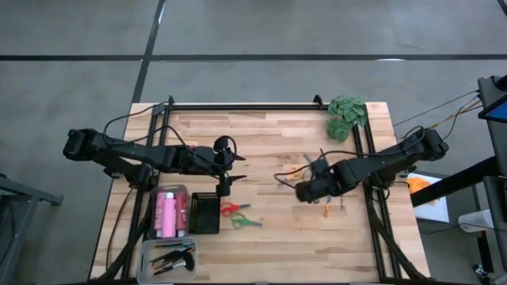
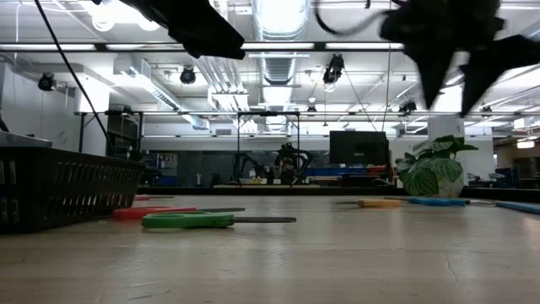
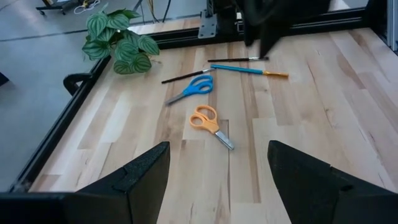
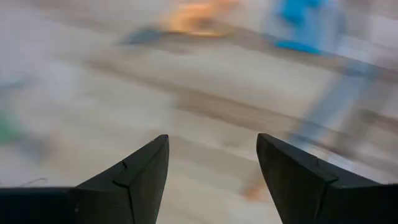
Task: Pick & Place Paint Supplies
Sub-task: Put the gold paint brush into the transparent bin
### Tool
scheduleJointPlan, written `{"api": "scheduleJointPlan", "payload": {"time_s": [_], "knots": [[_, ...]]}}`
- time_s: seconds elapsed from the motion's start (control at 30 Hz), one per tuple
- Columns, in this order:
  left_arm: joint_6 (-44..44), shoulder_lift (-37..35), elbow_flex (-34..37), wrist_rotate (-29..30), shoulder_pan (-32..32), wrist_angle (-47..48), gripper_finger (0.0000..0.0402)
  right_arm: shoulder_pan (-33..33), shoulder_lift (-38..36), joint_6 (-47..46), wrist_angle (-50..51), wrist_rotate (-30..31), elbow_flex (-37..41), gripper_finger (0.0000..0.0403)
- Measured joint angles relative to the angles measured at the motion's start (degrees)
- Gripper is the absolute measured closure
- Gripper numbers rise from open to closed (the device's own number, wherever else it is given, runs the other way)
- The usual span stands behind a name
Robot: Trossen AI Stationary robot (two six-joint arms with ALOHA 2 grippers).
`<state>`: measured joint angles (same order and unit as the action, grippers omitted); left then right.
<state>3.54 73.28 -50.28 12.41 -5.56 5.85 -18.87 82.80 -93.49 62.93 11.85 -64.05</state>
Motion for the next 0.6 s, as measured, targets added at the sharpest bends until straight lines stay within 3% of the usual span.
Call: {"api": "scheduleJointPlan", "payload": {"time_s": [0.17,0.6], "knots": [[-0.4,0.0,0.0,0.0,0.0,0.0,0.0131,-0.4,0.2,-12.9,13.3,-3.2,0.7,0.0164],[-0.6,0.0,0.0,0.0,0.0,0.0,0.0131,-0.6,9.7,-16.2,11.3,-7.9,3.6,0.0164]]}}
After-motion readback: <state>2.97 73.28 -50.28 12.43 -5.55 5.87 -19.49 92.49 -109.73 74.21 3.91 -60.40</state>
